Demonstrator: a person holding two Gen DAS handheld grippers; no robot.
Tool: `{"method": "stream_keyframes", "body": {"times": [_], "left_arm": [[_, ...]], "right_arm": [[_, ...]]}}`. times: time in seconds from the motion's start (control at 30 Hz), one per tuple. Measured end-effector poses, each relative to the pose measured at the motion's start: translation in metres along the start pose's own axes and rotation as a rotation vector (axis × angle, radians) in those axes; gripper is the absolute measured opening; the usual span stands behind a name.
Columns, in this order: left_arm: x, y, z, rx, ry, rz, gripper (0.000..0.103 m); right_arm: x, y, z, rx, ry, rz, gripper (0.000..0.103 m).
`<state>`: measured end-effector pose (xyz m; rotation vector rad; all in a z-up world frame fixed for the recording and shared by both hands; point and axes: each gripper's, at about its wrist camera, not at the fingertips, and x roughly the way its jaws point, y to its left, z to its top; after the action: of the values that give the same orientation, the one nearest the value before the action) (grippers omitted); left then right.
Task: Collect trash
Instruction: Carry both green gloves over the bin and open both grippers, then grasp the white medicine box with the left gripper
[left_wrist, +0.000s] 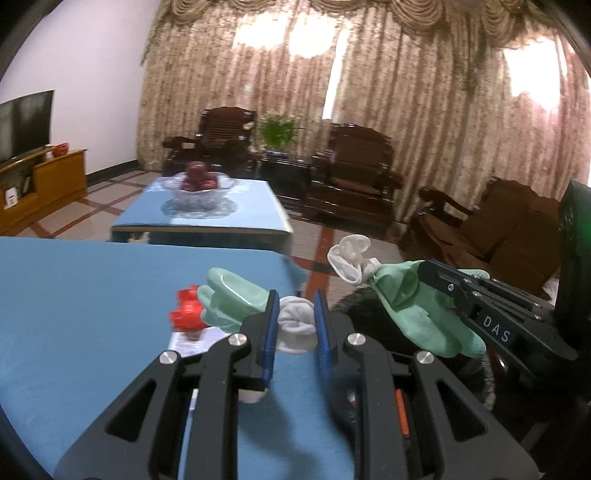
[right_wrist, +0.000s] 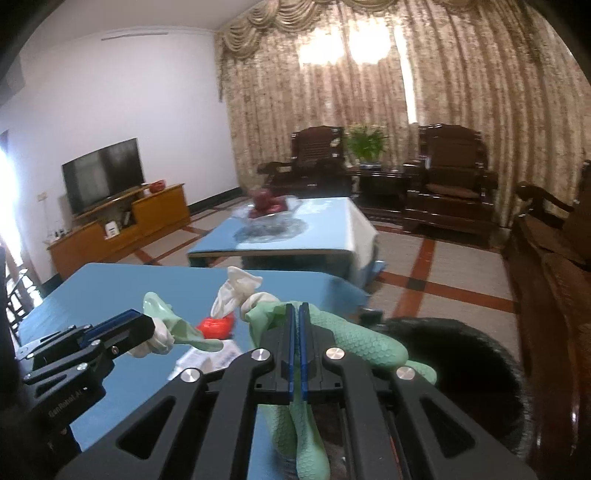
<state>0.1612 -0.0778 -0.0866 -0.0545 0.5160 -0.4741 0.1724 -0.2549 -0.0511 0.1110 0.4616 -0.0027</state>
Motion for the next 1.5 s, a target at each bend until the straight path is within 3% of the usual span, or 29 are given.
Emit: {"method": "stream_keyframes", "body": {"times": [0.43, 0.9, 0.97, 1.0, 1.03, 1.07, 1.1, 1.17, 1.27, 1.5], "left_arm": [[0.053, -0.081, -0.01, 0.079, 0.06, -0.162, 0.018], [0.09, -0.12, -0.03, 0.129, 0.128, -0.231, 0.019], [0.092, -0.119, -0.029, 0.123, 0.135, -0.231, 0.021], [0.093, -0.118, -0.029, 0.12, 0.14, -0.233, 0.028], [0.091, -0.119, -0.027, 0.121, 0.139, -0.229, 0.044], [0.088, -0.117, -0.026, 0.12, 0.125, -0.22, 0.05], [0.086, -0.114, -0.025, 0.119, 0.116, -0.214, 0.057], [0.081, -0.109, -0.023, 0.113, 0.11, -0.202, 0.061], [0.072, -0.088, -0.022, 0.1, 0.094, -0.149, 0.074], [0.045, -0.025, -0.023, 0.062, 0.066, 0.003, 0.08]], "right_arm": [[-0.026, -0.096, -0.018, 0.071, 0.013, -0.178, 0.002], [-0.02, -0.139, -0.043, 0.123, 0.058, -0.249, 0.003], [-0.017, -0.142, -0.047, 0.124, 0.078, -0.255, 0.008], [-0.015, -0.143, -0.049, 0.12, 0.082, -0.269, 0.012], [-0.015, -0.142, -0.05, 0.114, 0.084, -0.291, 0.026], [-0.015, -0.142, -0.051, 0.112, 0.084, -0.3, 0.042], [-0.015, -0.142, -0.051, 0.112, 0.083, -0.311, 0.049], [-0.018, -0.138, -0.052, 0.108, 0.072, -0.334, 0.074], [-0.021, -0.13, -0.05, 0.097, 0.048, -0.347, 0.097], [-0.015, -0.093, -0.041, 0.055, 0.021, -0.283, 0.097]]}}
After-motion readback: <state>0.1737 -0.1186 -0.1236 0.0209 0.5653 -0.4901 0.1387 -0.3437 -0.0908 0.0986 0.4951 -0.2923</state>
